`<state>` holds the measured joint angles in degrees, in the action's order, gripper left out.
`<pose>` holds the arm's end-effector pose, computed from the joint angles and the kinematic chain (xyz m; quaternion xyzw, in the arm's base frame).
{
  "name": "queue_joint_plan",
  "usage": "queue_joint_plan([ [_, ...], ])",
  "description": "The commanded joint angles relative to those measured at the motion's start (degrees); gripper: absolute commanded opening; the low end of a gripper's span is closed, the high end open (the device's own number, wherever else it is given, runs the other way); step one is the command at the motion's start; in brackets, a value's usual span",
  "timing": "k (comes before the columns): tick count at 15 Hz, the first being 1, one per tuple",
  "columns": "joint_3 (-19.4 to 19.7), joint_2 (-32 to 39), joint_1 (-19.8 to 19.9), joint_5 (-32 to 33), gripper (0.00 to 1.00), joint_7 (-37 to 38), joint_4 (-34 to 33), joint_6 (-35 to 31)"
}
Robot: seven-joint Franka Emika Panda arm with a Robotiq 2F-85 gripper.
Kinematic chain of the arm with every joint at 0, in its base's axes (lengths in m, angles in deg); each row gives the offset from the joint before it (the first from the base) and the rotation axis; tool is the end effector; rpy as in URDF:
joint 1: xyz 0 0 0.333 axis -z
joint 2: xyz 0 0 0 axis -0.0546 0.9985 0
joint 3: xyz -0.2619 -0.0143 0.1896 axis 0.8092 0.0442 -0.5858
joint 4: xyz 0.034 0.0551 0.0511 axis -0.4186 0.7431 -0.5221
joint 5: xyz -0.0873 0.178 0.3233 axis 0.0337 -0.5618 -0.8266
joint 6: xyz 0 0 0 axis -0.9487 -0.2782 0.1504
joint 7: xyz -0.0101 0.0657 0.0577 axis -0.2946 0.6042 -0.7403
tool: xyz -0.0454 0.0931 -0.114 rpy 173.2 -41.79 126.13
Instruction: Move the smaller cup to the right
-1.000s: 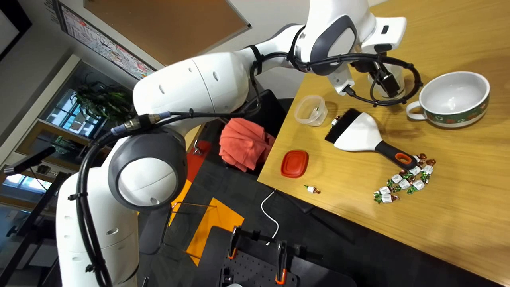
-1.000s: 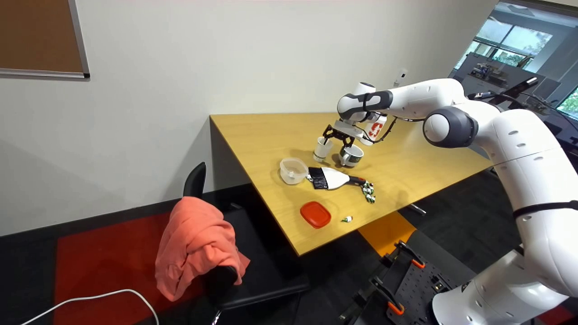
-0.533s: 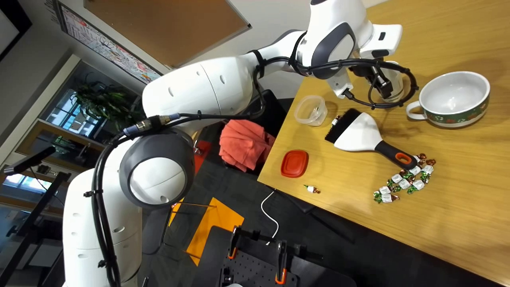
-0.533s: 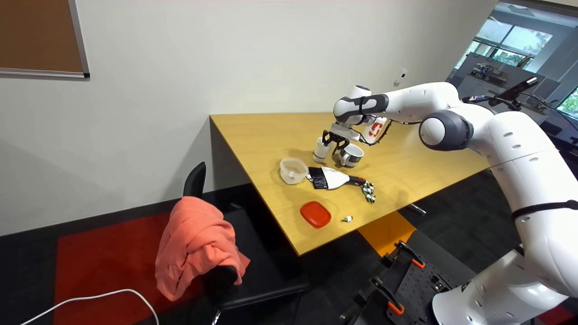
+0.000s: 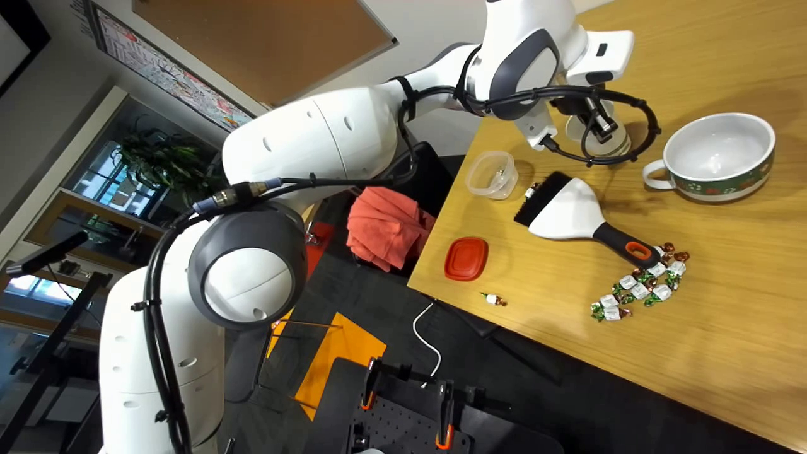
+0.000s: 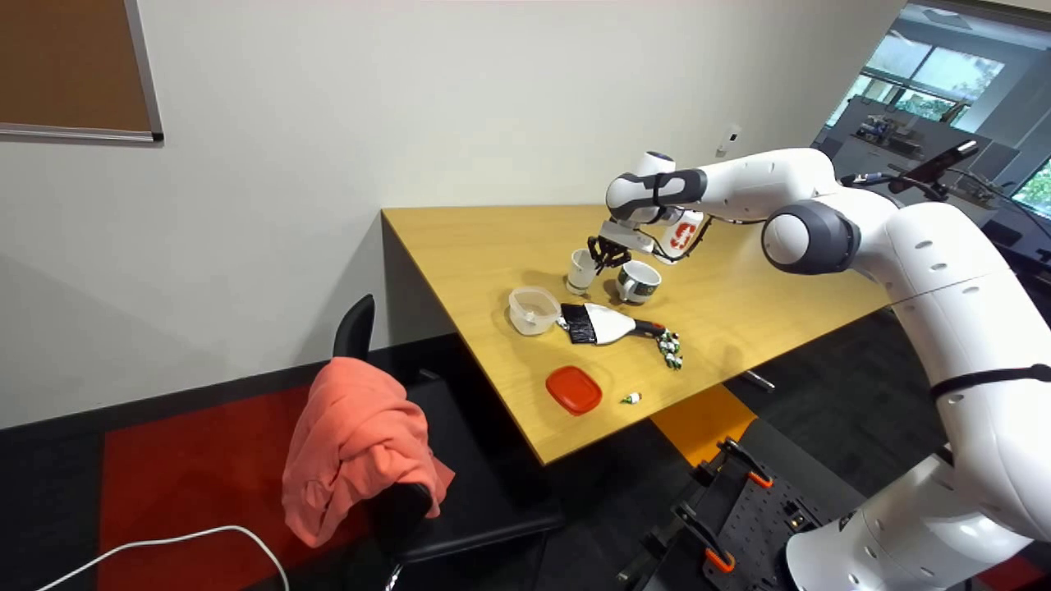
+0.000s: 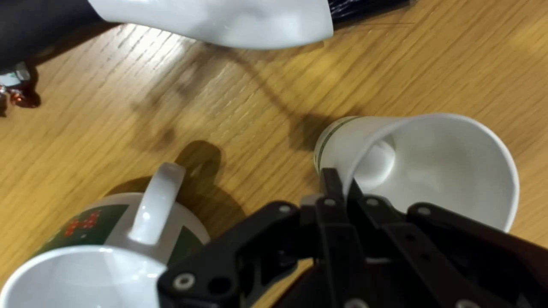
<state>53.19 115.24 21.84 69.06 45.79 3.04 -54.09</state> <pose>0.6921 -0.3502 0.1356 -0.8711 0.4889 -0.0461 0.0023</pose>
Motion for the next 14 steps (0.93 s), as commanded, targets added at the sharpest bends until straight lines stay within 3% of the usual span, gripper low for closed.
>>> queue_joint_plan([
  [1,1.0,-4.0,-1.4,0.6,0.01,1.0,3.6,0.4],
  [7,3.8,-19.1,-4.1,1.6,0.01,-0.9,18.0,-0.2],
  [11,6.9,-29.3,-6.0,5.7,0.01,-2.0,28.2,0.4],
  [14,7.2,-37.3,-5.2,9.9,0.01,-1.9,36.1,0.1],
])
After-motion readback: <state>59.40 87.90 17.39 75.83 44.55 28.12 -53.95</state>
